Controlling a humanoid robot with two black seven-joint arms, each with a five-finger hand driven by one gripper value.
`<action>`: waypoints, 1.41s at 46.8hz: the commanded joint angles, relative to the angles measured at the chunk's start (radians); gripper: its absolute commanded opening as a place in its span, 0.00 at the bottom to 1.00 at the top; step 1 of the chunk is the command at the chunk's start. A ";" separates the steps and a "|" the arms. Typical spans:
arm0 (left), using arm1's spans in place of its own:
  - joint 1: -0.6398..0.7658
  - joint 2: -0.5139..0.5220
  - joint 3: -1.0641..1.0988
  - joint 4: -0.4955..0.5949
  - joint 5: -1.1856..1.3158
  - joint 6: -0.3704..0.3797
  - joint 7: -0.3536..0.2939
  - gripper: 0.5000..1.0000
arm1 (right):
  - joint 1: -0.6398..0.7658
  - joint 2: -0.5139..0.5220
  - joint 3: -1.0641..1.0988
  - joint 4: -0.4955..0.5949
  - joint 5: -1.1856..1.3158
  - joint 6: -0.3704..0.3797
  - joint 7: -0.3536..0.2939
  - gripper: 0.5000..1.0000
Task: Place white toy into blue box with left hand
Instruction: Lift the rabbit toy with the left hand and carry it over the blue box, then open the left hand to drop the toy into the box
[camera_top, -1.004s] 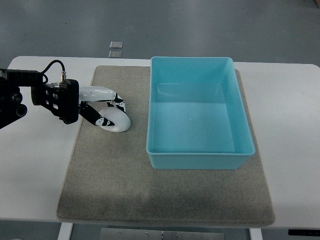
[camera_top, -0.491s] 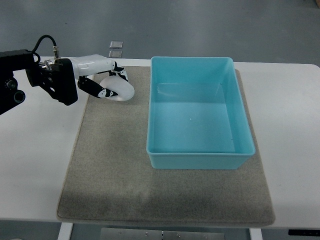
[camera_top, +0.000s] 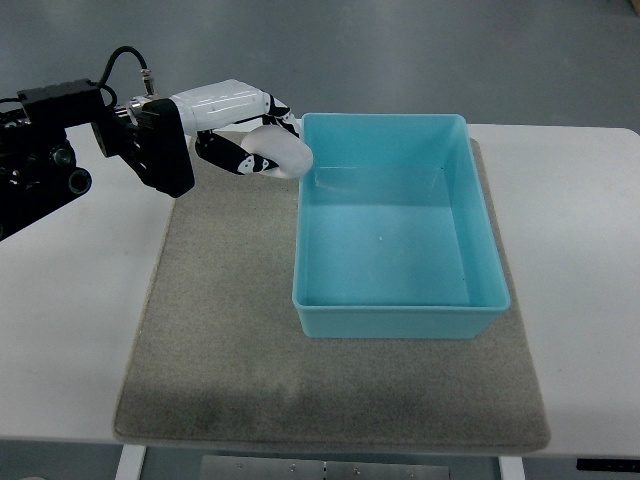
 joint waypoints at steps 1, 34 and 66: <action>0.002 -0.029 0.000 0.003 0.000 0.027 0.001 0.17 | 0.000 0.000 0.000 0.000 0.000 0.000 0.000 0.87; 0.049 -0.249 0.004 0.114 0.001 0.036 0.004 0.26 | 0.000 0.000 0.000 0.000 0.000 0.000 0.000 0.87; 0.072 -0.263 0.011 0.119 0.001 0.036 -0.003 0.92 | 0.000 0.000 0.000 0.000 0.000 0.000 0.000 0.87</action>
